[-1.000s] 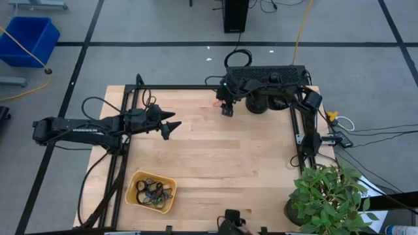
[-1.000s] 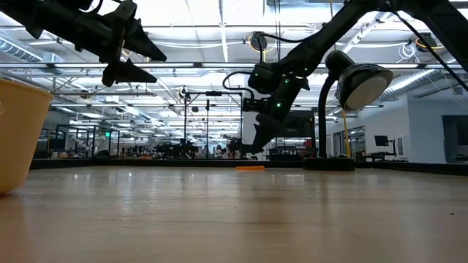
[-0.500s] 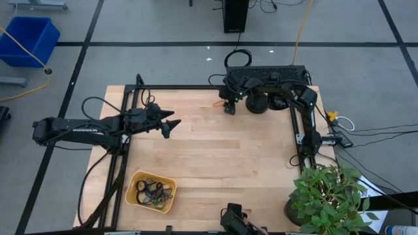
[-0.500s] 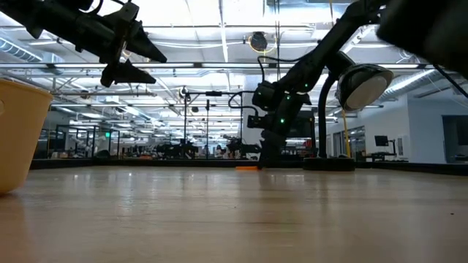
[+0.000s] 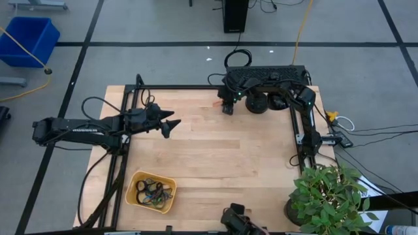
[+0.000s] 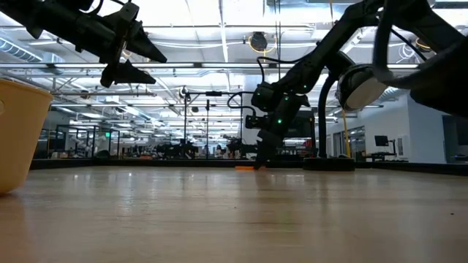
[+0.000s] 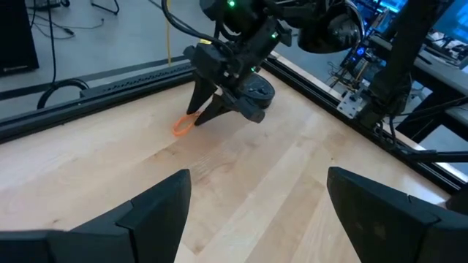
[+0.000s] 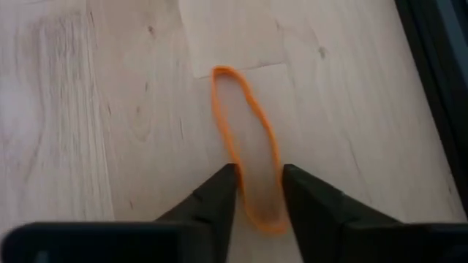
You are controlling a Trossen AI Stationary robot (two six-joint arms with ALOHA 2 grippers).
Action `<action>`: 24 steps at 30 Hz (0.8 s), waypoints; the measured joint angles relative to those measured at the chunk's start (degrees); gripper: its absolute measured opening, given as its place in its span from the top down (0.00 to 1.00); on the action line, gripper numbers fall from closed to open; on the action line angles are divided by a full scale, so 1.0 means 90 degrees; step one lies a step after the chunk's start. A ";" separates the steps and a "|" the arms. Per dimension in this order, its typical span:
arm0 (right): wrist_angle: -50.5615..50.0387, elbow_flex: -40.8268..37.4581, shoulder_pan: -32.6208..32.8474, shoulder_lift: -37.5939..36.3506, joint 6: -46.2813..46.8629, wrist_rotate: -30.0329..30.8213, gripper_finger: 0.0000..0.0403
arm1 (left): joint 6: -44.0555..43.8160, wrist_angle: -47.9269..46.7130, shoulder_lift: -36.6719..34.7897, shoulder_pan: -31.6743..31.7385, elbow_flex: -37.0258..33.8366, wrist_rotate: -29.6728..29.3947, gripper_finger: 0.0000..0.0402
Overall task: Pick and place rubber bands into bin
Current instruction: Put the orange rubberband into the yellow bin
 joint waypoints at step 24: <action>-0.0171 -0.0041 0.0472 -0.1632 0.0632 0.0271 1.00 | -0.0138 0.0013 0.0001 -0.0002 0.0000 0.0047 0.19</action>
